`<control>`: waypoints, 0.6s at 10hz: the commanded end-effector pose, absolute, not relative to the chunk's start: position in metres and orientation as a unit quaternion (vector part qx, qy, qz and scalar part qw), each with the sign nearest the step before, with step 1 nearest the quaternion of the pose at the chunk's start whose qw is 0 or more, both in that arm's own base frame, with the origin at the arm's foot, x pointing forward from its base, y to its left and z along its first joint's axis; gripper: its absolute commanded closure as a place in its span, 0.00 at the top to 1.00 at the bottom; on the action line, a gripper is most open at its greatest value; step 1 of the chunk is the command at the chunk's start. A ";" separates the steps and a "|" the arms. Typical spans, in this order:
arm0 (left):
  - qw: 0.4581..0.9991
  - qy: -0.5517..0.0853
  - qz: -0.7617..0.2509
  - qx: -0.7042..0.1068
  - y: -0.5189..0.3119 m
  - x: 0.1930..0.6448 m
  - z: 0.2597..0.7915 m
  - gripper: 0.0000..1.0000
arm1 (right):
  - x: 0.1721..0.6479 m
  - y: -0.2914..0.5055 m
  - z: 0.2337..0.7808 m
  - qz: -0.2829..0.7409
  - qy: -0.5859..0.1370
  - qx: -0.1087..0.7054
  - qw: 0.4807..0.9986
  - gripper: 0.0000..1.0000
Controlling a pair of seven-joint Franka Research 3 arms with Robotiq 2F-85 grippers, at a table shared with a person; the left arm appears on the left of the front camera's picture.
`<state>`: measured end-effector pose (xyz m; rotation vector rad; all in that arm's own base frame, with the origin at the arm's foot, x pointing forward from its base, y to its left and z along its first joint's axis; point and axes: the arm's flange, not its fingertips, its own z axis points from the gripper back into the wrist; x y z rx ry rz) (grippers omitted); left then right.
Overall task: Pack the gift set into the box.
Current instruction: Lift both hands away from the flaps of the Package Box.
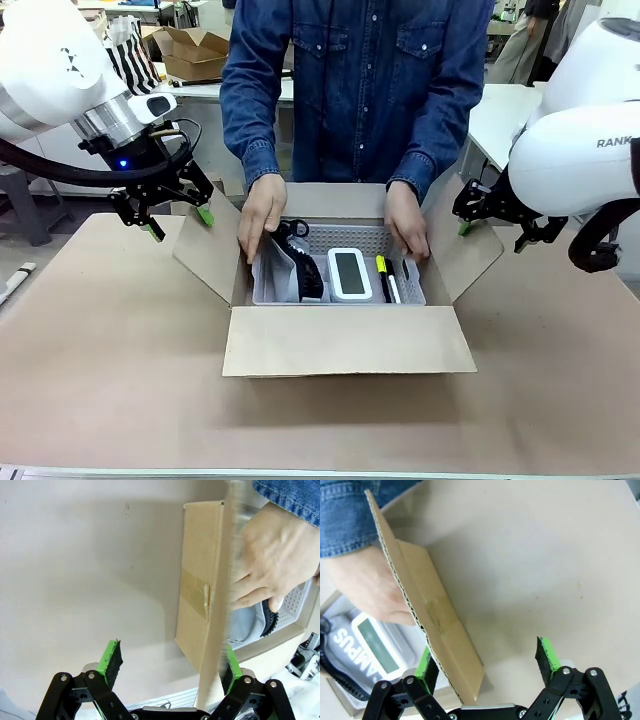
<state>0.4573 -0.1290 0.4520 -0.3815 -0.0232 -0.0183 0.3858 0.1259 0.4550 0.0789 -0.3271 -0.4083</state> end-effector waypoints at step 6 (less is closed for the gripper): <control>0.984 -0.012 -0.002 -0.179 -0.129 0.457 0.454 1.00 | 0.387 0.127 0.457 -0.208 -0.162 0.038 0.964 1.00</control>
